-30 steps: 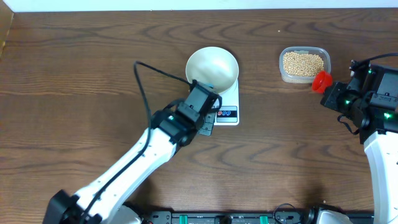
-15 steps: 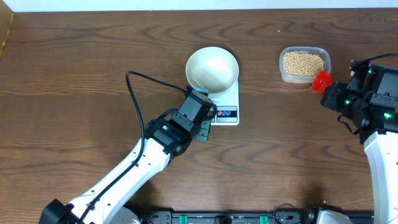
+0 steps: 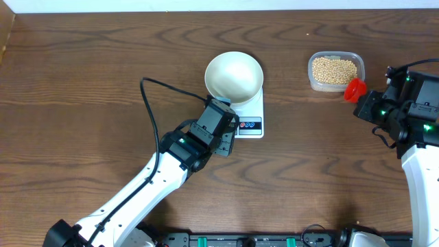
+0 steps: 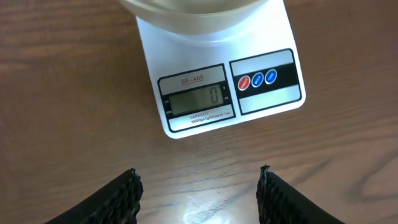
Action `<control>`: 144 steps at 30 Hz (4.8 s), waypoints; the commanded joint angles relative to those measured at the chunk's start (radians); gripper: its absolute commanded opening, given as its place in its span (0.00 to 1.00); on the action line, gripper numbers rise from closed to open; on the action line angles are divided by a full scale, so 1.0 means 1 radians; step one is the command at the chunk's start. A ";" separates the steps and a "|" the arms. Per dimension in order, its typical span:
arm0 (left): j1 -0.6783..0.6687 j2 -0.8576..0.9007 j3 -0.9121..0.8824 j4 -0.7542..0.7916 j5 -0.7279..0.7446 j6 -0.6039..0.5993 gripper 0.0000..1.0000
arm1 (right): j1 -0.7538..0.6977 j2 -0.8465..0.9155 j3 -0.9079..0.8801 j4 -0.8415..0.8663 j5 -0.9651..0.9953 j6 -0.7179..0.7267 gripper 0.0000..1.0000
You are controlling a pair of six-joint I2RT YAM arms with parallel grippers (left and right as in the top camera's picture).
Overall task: Scoop item into bowl and weigh 50g on scale
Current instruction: 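Pull the left gripper back from the scale buttons, then lower the red scoop with the right gripper into the soybeans, then drag the scoop through the soybeans and lift it filled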
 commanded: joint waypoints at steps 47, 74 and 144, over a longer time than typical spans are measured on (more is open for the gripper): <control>0.003 0.002 0.001 -0.003 -0.003 0.161 0.97 | 0.092 0.846 1.099 -0.638 0.194 -0.281 0.01; 0.003 0.002 0.002 -0.003 -0.003 0.161 0.97 | 0.041 1.065 1.096 -0.671 -0.209 -0.382 0.01; 0.003 0.002 0.002 -0.003 -0.003 0.161 0.97 | -0.203 1.176 0.906 -0.619 -0.779 -0.556 0.01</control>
